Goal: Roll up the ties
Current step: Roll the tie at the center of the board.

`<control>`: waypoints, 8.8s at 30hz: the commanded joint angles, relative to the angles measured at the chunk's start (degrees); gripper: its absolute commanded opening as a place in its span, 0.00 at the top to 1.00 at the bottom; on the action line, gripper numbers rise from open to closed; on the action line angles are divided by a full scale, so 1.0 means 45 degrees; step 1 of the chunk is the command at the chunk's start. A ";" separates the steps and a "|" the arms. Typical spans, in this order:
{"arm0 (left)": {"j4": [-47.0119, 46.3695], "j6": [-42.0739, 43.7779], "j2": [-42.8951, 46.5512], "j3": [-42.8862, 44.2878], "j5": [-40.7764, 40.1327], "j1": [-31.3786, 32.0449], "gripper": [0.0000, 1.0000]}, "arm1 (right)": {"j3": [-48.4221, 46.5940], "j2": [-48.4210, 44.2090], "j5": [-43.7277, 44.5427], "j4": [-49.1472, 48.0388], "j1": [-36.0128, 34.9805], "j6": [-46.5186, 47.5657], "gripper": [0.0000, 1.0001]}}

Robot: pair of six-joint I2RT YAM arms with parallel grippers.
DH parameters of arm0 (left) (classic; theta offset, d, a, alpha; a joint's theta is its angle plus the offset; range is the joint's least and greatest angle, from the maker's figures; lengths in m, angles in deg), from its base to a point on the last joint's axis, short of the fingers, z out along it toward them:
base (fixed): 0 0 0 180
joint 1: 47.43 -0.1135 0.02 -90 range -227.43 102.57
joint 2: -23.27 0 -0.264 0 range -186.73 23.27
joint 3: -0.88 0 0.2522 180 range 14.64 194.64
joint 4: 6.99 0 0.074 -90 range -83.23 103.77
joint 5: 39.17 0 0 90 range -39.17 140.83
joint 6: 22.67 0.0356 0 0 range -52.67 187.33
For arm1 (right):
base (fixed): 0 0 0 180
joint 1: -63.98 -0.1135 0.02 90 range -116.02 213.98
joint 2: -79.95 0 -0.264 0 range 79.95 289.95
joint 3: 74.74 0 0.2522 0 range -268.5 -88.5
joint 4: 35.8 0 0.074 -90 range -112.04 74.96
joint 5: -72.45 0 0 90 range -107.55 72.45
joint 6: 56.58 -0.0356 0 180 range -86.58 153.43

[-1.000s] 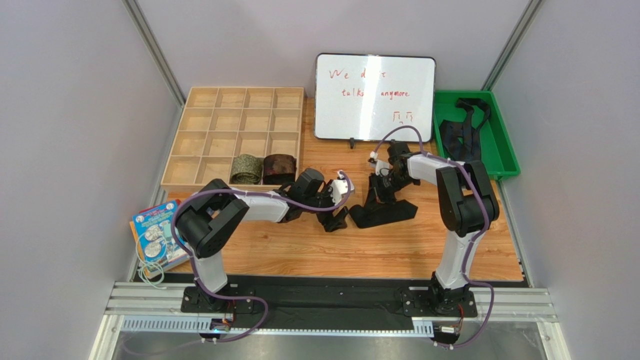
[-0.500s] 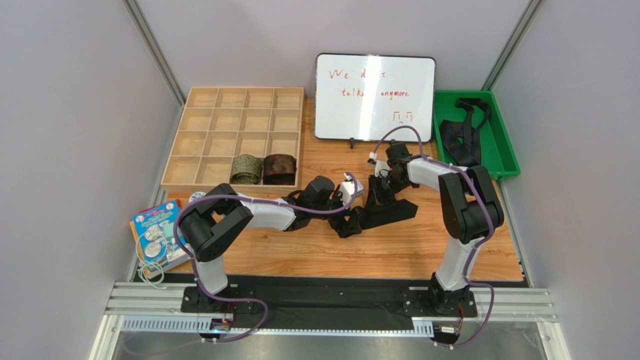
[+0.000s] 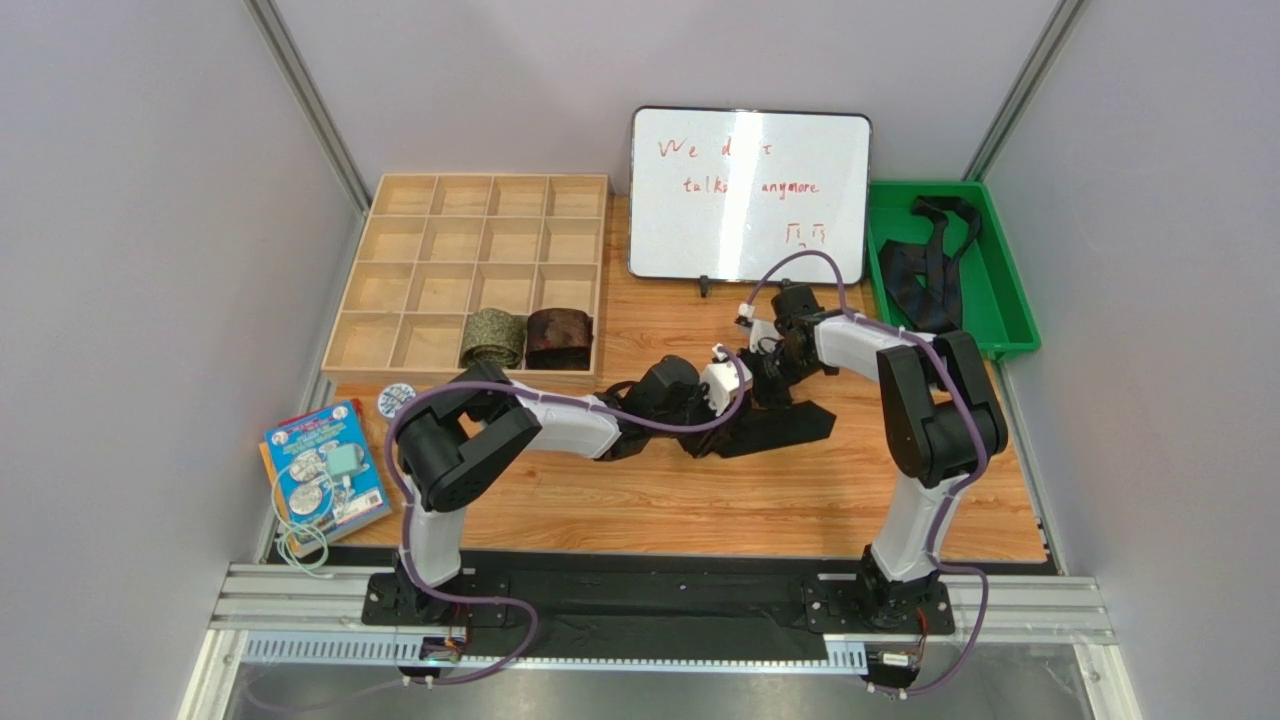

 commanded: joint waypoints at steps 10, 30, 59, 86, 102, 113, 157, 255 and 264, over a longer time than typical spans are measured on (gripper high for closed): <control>0.1570 0.1465 -0.0059 -0.0938 -0.0960 -0.0188 0.88 | -0.2112 -0.0165 -0.0721 0.4529 0.1673 0.2616 0.68; 0.1099 0.5545 0.1834 -0.1719 0.3140 -0.1281 0.82 | -0.2931 0.3330 0.0996 0.4472 0.1087 0.1348 0.75; 0.5612 0.5938 0.0136 0.0390 0.1384 -0.1242 0.69 | -0.1916 0.1240 -0.4335 0.1504 0.0229 -0.0469 0.50; 0.5243 0.5216 0.0291 0.0334 0.1713 -0.1456 0.45 | -0.1662 0.1924 -0.2132 0.2422 0.0286 0.1055 1.00; -0.0283 0.3671 0.2421 -0.1483 0.3648 -0.2063 0.12 | -0.1876 0.2452 0.1424 0.2616 0.0326 0.0918 1.00; -0.2004 0.6113 0.1796 -0.1836 0.4313 -0.1868 0.01 | -0.3282 0.3564 0.2599 0.3691 -0.0650 0.1973 1.00; -0.0954 0.5352 0.0353 -0.3146 0.1833 0.0066 0.70 | -0.4904 0.3001 -0.0681 0.5487 -0.1316 0.3477 0.66; 0.2801 0.3750 0.0155 -0.1445 0.1460 -0.0168 0.67 | -0.1684 0.0401 -0.4276 0.3732 0.0483 0.0958 0.53; 0.2332 0.3458 0.0214 -0.1543 0.1948 -0.0344 0.65 | -0.0764 0.1162 -0.4902 0.1233 0.0131 -0.0269 0.45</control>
